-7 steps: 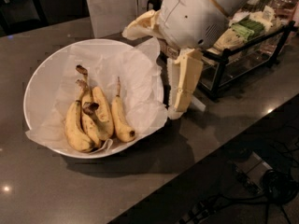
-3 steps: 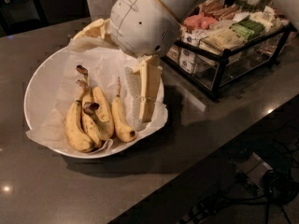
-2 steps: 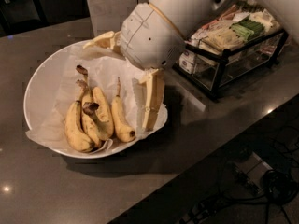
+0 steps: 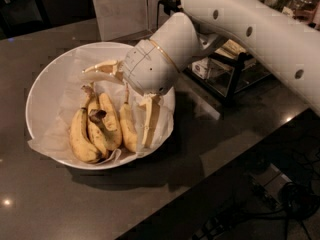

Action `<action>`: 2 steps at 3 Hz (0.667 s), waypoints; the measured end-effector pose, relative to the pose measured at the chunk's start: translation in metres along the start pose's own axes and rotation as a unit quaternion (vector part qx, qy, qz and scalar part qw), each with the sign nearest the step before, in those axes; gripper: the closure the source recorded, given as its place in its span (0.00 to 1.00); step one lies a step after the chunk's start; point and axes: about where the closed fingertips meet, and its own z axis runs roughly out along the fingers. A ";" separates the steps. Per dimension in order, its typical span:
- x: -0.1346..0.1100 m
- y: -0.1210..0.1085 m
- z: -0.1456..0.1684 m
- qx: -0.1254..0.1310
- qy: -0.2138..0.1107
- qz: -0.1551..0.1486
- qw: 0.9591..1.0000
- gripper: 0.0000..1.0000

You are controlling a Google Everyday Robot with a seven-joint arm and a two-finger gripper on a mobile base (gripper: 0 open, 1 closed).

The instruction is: Pick banana from white bowl

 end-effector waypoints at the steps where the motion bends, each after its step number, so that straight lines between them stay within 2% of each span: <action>1: 0.013 -0.012 0.023 -0.016 -0.044 0.000 0.999 0.00; 2: 0.022 -0.014 0.043 -0.038 -0.081 0.017 0.996 0.00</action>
Offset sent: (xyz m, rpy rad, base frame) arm 0.0029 0.0462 -0.0595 0.0942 0.2543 0.1236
